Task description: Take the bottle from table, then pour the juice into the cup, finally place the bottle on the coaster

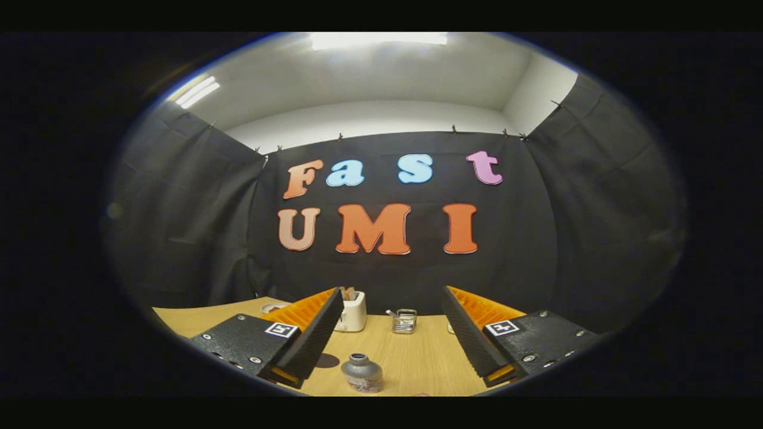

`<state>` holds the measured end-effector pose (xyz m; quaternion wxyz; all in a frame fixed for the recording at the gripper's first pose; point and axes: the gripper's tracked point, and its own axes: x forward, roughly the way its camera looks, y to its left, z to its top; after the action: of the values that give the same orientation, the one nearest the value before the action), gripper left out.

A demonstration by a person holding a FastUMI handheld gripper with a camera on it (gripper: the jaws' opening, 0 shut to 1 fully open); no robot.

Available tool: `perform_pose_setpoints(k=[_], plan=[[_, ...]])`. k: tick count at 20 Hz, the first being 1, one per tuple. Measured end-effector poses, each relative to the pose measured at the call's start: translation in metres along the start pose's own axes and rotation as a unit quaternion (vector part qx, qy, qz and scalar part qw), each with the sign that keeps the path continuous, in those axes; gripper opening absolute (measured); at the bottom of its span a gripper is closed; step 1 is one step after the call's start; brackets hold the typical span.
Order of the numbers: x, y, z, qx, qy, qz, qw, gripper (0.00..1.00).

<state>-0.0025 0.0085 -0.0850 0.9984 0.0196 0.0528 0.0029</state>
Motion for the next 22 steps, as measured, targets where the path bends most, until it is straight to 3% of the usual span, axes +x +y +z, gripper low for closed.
perform_pose_setpoints(k=[13, 22], plan=[[-0.015, 0.032, -0.128, 0.039, 0.095, 0.055, 0.993, 0.98], [-0.013, 0.051, -0.198, 0.011, 0.147, 0.07, 0.987, 0.99]])
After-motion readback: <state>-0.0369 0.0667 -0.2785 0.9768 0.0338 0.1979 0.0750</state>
